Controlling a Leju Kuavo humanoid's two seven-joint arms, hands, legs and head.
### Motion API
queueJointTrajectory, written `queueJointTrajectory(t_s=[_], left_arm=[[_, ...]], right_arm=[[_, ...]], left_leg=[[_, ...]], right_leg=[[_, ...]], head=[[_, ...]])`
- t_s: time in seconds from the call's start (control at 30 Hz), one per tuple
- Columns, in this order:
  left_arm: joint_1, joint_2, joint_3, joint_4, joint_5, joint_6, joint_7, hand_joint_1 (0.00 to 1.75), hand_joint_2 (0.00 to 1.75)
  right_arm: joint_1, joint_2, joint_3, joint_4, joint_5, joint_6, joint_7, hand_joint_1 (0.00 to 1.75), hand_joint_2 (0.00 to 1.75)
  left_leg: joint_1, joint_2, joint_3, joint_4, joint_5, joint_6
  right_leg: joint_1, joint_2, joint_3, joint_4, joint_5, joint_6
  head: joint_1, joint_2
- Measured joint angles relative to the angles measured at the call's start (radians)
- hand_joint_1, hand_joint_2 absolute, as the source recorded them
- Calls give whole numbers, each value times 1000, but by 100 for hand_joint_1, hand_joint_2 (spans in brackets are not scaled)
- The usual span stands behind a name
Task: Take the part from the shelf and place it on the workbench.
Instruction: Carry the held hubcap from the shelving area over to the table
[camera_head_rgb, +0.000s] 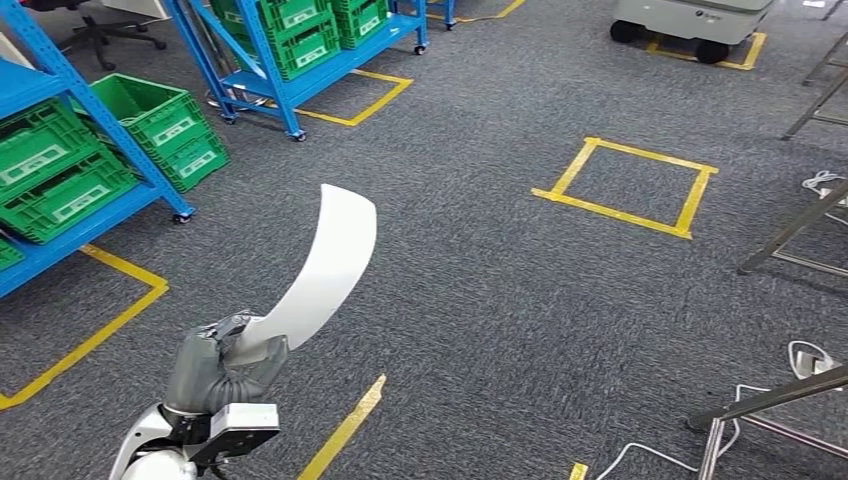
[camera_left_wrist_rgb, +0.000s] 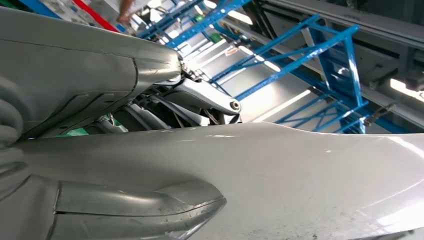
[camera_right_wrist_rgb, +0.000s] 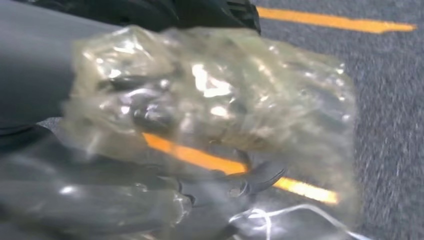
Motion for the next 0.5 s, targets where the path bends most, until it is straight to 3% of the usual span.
queueJointTrajectory(t_s=[0.07, 0.13, 0.17, 0.2, 0.27, 0.33, 0.37, 0.4, 0.5], left_arm=[[-1, 0, 0, 0, -1, 0, 0, 175, 175], [-3, -1, 0, 0, -1, -1, -1, 175, 175], [-4, -2, 1, 0, -1, -1, -1, 175, 175], [-5, -2, 1, 0, -1, -1, -2, 175, 175], [-4, -3, 2, 1, 0, -1, -3, 175, 175], [-2, -3, 2, 2, 2, -1, -4, 175, 175], [-2, -3, 2, 2, 2, -1, -4, 175, 175], [-2, -3, 2, 2, 2, -1, -4, 175, 175], [-3, -3, 2, 2, 4, -1, -4, 175, 175]], right_arm=[[-2, 0, 0, 0, 2, 0, 0, 0, 0], [1, 0, 0, 0, 3, 0, 0, 0, 0], [2, 0, 0, 0, 3, -1, 1, 0, 0], [3, 0, 0, 0, 4, -1, 1, 0, 0], [0, 0, 0, 0, 5, -2, 2, 0, 0], [0, 0, 0, 0, 5, -4, 3, 0, 0], [2, 0, -1, 0, 6, -4, 4, 0, 0], [4, 0, -3, 0, 6, -6, 5, 0, 0], [2, 0, -9, 0, 7, -9, 6, 0, 0]], left_leg=[[-1, -18, 14, -41, 0, 7], [0, -1, 16, -54, 5, 15], [1, 9, 19, -61, 9, 21], [3, 20, 21, -67, 13, 27], [1, 43, 22, -71, 16, 33], [-2, 67, 21, -70, 15, 33], [-3, 78, 21, -70, 14, 33], [-3, 88, 22, -70, 13, 32], [-8, 112, 23, -61, 5, 20]], right_leg=[[-2, 16, -11, 1, 6, 13], [-5, 22, -21, 0, 10, 26], [-4, 7, -30, 13, 0, 30], [-3, -14, -47, 45, -21, 34], [-2, -58, -104, 164, -84, 40], [-3, -69, -150, 268, -123, 45], [-4, -71, -150, 275, -118, 46], [-4, -75, -129, 244, -97, 47], [-1, -114, -16, 54, -27, 40]], head=[[0, 0], [1, 0], [3, 0], [6, 0], [11, 0], [10, 0], [11, 0], [11, 0], [11, 0]])
